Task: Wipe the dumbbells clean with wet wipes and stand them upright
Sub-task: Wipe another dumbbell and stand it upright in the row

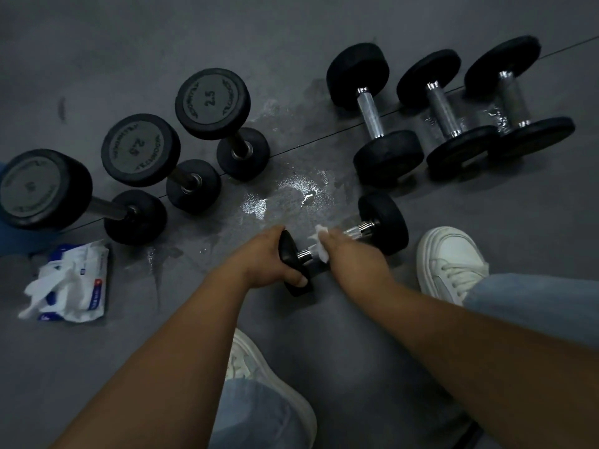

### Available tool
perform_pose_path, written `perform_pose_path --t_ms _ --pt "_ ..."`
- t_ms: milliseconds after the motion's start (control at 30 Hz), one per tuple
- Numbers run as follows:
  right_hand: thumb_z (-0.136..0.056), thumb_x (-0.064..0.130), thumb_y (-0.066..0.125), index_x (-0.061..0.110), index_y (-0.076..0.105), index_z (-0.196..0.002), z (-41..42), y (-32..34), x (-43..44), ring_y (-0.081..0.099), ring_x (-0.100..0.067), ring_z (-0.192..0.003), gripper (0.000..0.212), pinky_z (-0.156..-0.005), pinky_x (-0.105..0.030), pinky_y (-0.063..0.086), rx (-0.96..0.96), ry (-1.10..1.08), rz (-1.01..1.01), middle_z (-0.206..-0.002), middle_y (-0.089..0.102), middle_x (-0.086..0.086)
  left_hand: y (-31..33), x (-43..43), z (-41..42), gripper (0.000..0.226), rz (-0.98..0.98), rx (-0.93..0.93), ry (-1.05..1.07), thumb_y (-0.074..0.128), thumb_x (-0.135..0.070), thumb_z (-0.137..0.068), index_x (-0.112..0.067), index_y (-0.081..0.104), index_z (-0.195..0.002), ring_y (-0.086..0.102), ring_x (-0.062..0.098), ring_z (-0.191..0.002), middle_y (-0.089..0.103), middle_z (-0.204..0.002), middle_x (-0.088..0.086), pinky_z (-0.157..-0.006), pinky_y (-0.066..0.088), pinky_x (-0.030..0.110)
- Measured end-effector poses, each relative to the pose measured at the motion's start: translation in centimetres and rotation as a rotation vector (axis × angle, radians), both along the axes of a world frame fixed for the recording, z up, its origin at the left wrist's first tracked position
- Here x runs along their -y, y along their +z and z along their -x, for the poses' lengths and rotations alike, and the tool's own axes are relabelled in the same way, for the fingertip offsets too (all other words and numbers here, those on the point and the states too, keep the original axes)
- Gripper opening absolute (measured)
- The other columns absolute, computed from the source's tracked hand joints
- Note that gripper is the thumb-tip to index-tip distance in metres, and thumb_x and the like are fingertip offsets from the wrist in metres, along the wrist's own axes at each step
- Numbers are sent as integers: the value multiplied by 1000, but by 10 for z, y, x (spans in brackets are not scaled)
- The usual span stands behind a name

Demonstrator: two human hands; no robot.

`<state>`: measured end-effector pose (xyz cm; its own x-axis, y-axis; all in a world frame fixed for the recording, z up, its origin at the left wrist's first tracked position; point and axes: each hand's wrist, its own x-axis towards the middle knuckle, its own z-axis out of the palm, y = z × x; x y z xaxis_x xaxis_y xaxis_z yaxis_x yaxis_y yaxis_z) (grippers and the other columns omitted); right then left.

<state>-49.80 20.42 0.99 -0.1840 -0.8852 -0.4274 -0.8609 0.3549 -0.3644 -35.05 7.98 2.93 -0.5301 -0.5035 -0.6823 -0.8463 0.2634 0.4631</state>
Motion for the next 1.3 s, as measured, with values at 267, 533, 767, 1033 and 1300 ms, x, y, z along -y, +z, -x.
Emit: perform_pose_path --t_ms 267,533,767,1033,1300 --pt "-93 25 49 36 51 -131 -6 3 7 60 -20 -112 39 -87 -31 48 71 -121 84 -132 57 9 -19 -32 -18 124 86 -236 190 93 -38 -61 -18 15 -156 21 18 -146 18 -159 3 -118 23 29" --pt "-95 29 42 31 54 -127 -3 -2 4 60 -26 -110 34 -86 -37 51 73 46 147 -137 52 8 -24 -19 -13 124 117 -191 156 96 -29 -51 -19 23 -151 41 17 -128 30 -149 2 -101 33 22" --pt "-83 10 49 29 56 -114 17 2 20 60 -27 -107 37 -83 -38 51 119 42 80 -128 51 4 -25 -4 -11 117 63 -198 142 96 -29 -52 -18 29 -147 44 15 -122 38 -137 1 -99 35 21" --pt "-91 5 45 14 54 -119 23 4 44 61 -34 -107 31 -78 -38 48 -249 39 -143 -124 53 -13 -37 -23 -24 136 -73 -307 353 91 -55 -37 -45 12 -147 43 15 -135 37 -150 0 -116 36 39" --pt "-84 9 57 19 64 -111 42 18 49 59 -29 -112 29 -87 -34 48 -187 281 -372 -121 61 -9 -27 -27 -22 111 -70 -252 207 87 -59 -35 -38 33 -130 55 15 -111 51 -127 -2 -99 49 37"
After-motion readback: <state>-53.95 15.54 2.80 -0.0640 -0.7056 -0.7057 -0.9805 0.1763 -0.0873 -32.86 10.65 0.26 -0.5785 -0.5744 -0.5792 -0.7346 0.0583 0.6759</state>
